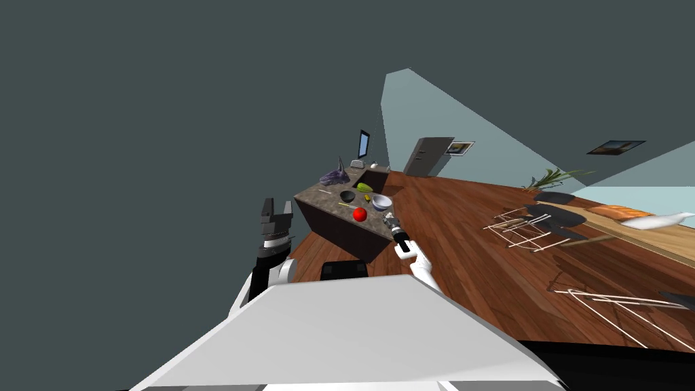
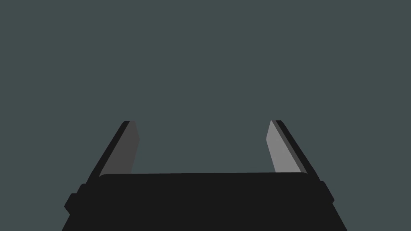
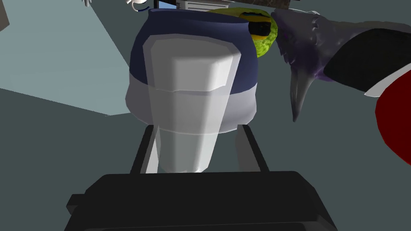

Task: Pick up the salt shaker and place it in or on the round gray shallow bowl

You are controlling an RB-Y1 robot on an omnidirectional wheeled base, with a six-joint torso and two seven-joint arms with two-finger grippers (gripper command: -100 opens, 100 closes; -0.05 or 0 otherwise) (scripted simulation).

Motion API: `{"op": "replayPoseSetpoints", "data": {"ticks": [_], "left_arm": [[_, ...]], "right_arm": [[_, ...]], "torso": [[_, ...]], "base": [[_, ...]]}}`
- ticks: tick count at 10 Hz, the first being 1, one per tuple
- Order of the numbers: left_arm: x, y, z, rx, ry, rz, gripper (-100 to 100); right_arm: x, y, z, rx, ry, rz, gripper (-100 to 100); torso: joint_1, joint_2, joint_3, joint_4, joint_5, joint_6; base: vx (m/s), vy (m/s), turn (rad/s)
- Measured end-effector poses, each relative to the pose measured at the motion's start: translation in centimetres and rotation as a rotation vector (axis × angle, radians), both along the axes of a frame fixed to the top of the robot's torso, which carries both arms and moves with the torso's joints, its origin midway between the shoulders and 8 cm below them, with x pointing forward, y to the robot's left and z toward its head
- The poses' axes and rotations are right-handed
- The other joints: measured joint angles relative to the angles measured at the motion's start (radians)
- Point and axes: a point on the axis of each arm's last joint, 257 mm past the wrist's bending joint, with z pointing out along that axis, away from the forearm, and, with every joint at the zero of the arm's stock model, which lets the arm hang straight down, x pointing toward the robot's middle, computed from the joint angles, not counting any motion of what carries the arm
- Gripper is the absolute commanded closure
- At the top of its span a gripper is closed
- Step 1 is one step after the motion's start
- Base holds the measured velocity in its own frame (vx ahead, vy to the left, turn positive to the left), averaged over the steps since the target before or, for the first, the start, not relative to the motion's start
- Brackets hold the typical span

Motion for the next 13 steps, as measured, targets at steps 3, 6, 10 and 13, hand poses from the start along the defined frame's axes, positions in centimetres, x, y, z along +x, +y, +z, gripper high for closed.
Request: {"op": "replayPoseSetpoints", "data": {"ticks": [3, 6, 10, 13], "left_arm": [[0.0, 0.0, 0.0, 0.0, 0.0, 0.0, 0], [0.0, 0.0, 0.0, 0.0, 0.0, 0.0, 0], [0.0, 0.0, 0.0, 0.0, 0.0, 0.0, 0], [0.0, 0.0, 0.0, 0.0, 0.0, 0.0, 0]], "right_arm": [[0.0, 0.0, 0.1, 0.0, -0.002, 0.0, 100], [-0.2, 0.4, 0.0, -0.001, -0.001, 0.013, 100], [-0.5, 0.9, 0.2, 0.008, -0.006, 0.019, 100], [-0.3, 0.0, 0.9, 0.038, -0.008, -0.023, 100]], "torso": [[0.001, -0.001, -0.001, -0.001, 0.0, 0.0], [0.001, -0.001, -0.001, -0.002, -0.001, 0.002], [0.003, 0.005, 0.0, -0.004, -0.003, 0.003], [0.005, 0.011, 0.002, -0.006, -0.004, 0.005]], "base": [[0.0, 0.0, 0.0], [0.019, 0.016, -0.128], [-0.049, 0.049, -0.047], [-0.104, 0.11, -0.085]]}}
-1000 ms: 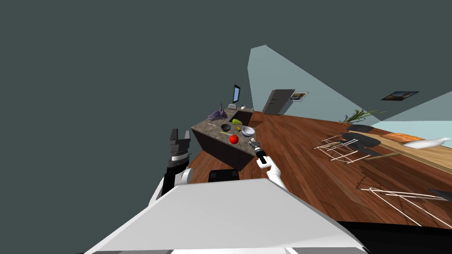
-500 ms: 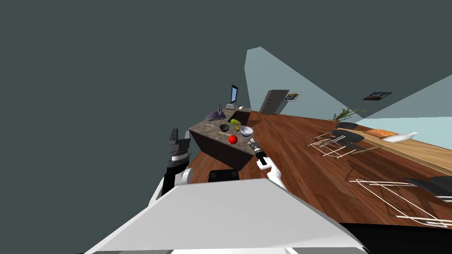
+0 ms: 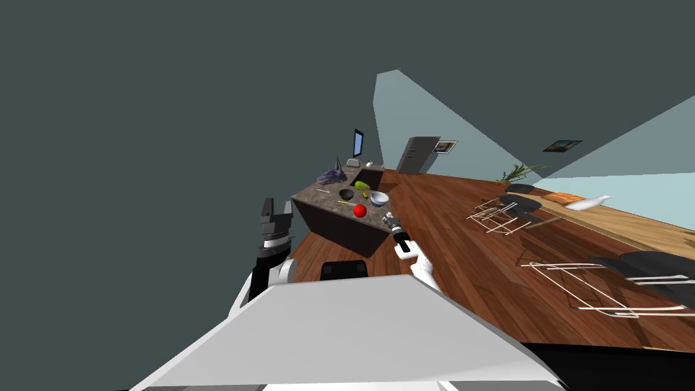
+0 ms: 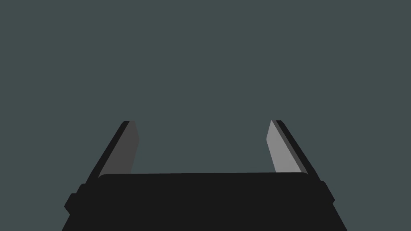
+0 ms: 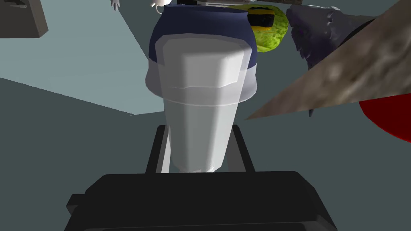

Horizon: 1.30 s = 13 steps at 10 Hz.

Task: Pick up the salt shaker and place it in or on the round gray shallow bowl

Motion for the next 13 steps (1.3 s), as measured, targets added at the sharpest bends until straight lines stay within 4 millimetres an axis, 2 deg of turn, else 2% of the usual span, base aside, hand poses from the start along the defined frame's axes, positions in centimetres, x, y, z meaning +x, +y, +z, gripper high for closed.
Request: {"op": "replayPoseSetpoints", "data": {"ticks": [4, 9, 13], "left_arm": [[0.0, 0.0, 0.0, 0.0, 0.0, 0.0, 0], [0.0, 0.0, 0.0, 0.0, 0.0, 0.0, 0], [0.0, 0.0, 0.0, 0.0, 0.0, 0.0, 0]], "right_arm": [[1.5, -1.9, 3.0, 0.039, -0.039, -0.067, 100], [3.5, -4.1, 8.3, 0.105, -0.111, -0.149, 100], [4.2, -5.3, 12.2, 0.161, -0.164, -0.203, 100]], "torso": [[-0.002, -0.01, -0.005, -0.001, -0.001, 0.0], [-0.003, -0.013, -0.007, -0.001, -0.002, 0.0], [-0.003, -0.015, -0.008, -0.002, -0.002, -0.001]], "base": [[0.014, 0.078, -0.053], [0.055, 0.086, -0.034], [0.081, 0.087, 0.005]]}}
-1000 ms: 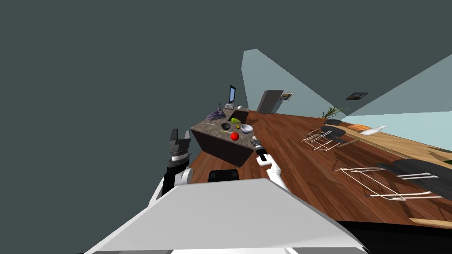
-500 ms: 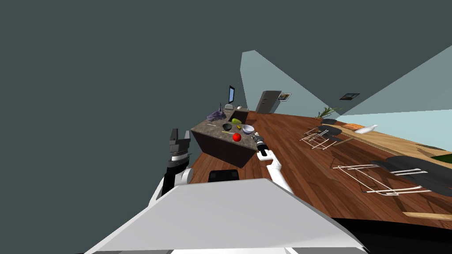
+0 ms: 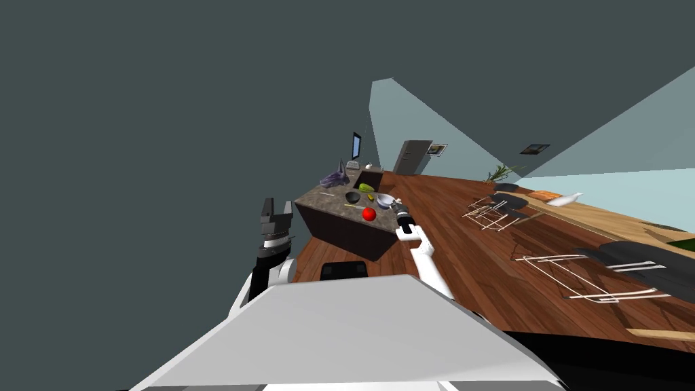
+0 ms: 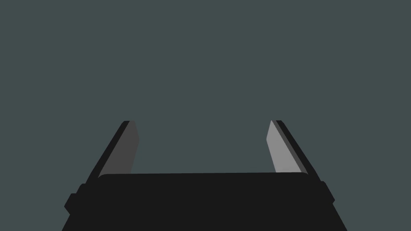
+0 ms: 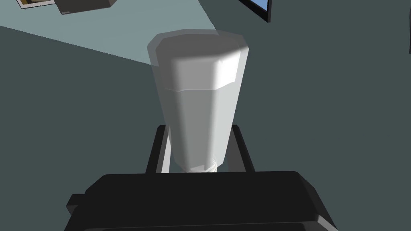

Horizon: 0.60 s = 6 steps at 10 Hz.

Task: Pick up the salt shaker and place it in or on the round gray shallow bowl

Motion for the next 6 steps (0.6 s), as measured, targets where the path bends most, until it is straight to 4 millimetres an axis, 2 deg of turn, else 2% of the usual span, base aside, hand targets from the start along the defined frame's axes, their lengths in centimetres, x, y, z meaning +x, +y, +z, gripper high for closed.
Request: {"op": "replayPoseSetpoints", "data": {"ticks": [2, 4, 6], "left_arm": [[0.0, 0.0, 0.0, 0.0, 0.0, 0.0, 0], [0.0, 0.0, 0.0, 0.0, 0.0, 0.0, 0], [0.0, 0.0, 0.0, 0.0, 0.0, 0.0, 0]], "right_arm": [[0.4, -0.2, 1.4, 0.019, -0.019, -0.017, 100], [1.0, -0.4, 2.7, 0.027, -0.026, -0.028, 100], [1.5, -0.3, 2.8, 0.02, -0.009, -0.034, 100]], "torso": [[0.001, 0.001, 0.001, 0.0, 0.0, -0.001], [0.002, 0.001, 0.001, 0.0, 0.001, -0.002], [0.004, 0.0, 0.0, 0.0, 0.001, -0.003]], "base": [[0.057, 0.089, 0.055], [0.059, 0.103, 0.147], [0.072, 0.09, 0.196]]}}
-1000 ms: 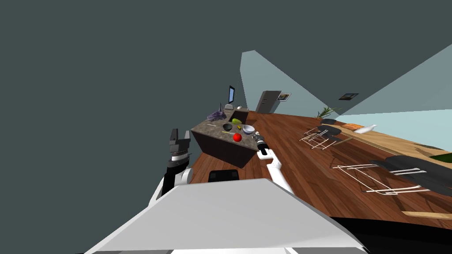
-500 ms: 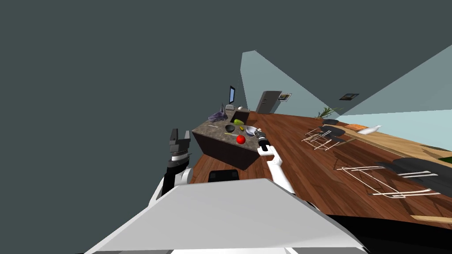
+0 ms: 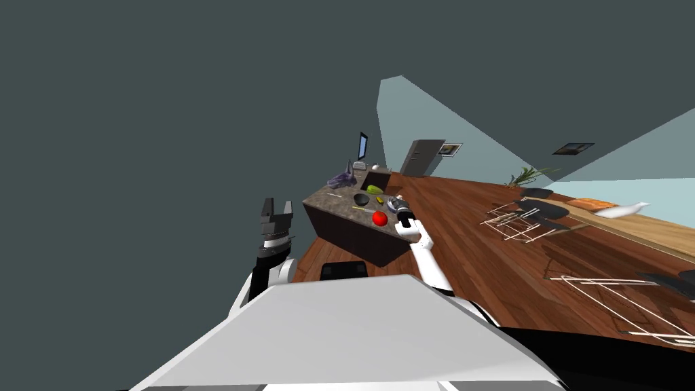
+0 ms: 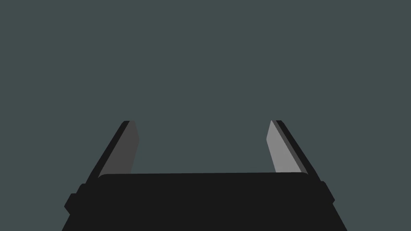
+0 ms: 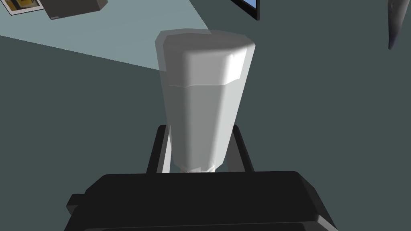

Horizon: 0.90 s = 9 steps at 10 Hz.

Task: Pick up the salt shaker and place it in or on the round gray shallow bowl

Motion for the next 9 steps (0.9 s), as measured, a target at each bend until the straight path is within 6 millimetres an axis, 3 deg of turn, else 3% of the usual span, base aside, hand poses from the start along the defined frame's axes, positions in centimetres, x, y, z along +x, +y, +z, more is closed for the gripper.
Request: {"op": "replayPoseSetpoints", "data": {"ticks": [5, 9], "left_arm": [[0.0, 0.0, 0.0, 0.0, 0.0, 0.0, 0], [0.0, 0.0, 0.0, 0.0, 0.0, 0.0, 0]], "right_arm": [[0.8, 1.4, -2.5, -0.08, 0.11, 0.02, 100], [1.2, 2.2, -4.0, -0.17, 0.191, 0.04, 100]], "torso": [[0.0, 0.001, 0.0, 0.0, 0.001, -0.001], [-0.002, 0.0, 0.0, 0.0, 0.001, -0.001]], "base": [[0.067, 0.074, 0.295], [0.065, 0.025, 0.19]]}}
